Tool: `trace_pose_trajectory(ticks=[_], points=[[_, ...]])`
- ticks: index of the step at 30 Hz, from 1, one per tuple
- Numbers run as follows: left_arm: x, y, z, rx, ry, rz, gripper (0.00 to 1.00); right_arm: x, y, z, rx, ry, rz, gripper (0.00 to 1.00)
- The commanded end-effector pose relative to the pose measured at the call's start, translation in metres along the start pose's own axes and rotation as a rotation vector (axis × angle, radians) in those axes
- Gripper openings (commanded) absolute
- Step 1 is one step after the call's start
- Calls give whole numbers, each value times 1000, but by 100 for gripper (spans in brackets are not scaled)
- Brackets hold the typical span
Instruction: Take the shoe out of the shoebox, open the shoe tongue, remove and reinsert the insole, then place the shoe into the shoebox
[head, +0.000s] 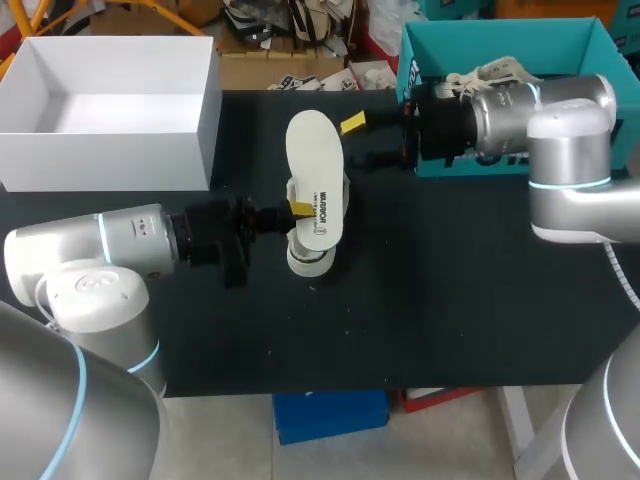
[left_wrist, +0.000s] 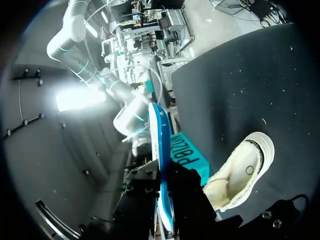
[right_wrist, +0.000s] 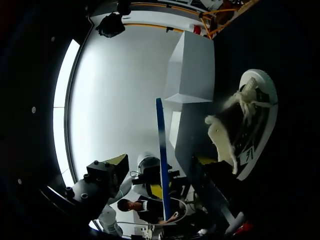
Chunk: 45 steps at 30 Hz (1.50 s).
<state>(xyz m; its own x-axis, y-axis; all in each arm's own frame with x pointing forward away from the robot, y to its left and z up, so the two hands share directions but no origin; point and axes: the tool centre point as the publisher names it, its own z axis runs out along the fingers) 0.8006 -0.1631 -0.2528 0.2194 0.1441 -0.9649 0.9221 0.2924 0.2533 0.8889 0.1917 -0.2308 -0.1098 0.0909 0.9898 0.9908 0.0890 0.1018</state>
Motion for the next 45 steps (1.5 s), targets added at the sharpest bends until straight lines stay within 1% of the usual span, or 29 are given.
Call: trace_pose_trajectory(ticks=[1,2,3,4,6,10,11,16,17,18,20,21,22,26,28,30,31,33,34,37,45], points=[[0,-1,1,-4,4,2,0,-8,-3,11,-11,10,3,76],[0,-1,1,-4,4,2,0,-8,-3,13,-12,11,4,75],[0,-1,1,-4,4,2,0,-9,-4,15,-13,16,5,71],[0,-1,1,-4,4,2,0,-10,-5,17,-14,17,6,70],[0,-1,1,-4,4,2,0,-11,-6,19,-13,19,9,73],[0,-1,1,-4,4,2,0,-11,-8,24,-9,22,12,71],[0,-1,1,-4,4,2,0,-11,-8,24,-9,22,12,68],[0,-1,1,-4,4,2,0,-10,-9,26,-5,16,11,65],[0,-1,1,-4,4,2,0,-10,-9,26,-5,15,11,61],[0,-1,1,-4,4,2,0,-10,-9,26,-4,13,10,53],[0,-1,1,-4,4,2,0,-9,-9,27,-4,11,9,42],[0,-1,1,-4,4,2,0,-9,-10,27,-4,8,9,33],[0,-1,1,-4,4,2,0,-10,-10,28,-3,7,9,30],[0,-1,1,-4,4,2,0,-10,-12,30,1,5,13,29],[0,-1,1,-4,4,2,0,-12,-13,31,3,6,15,25],[0,-1,1,-4,4,2,0,-13,-14,32,6,6,17,18],[0,-1,1,-4,4,2,0,-13,-14,32,6,6,17,17],[0,-1,1,-4,4,2,0,-13,-14,34,9,3,18,10],[0,-1,1,-4,4,2,0,-13,-14,34,10,1,18,0],[0,-1,1,-4,4,2,0,-13,-15,35,22,-13,18,0],[0,-1,1,-4,4,2,0,-13,-15,35,22,-13,18,0]])
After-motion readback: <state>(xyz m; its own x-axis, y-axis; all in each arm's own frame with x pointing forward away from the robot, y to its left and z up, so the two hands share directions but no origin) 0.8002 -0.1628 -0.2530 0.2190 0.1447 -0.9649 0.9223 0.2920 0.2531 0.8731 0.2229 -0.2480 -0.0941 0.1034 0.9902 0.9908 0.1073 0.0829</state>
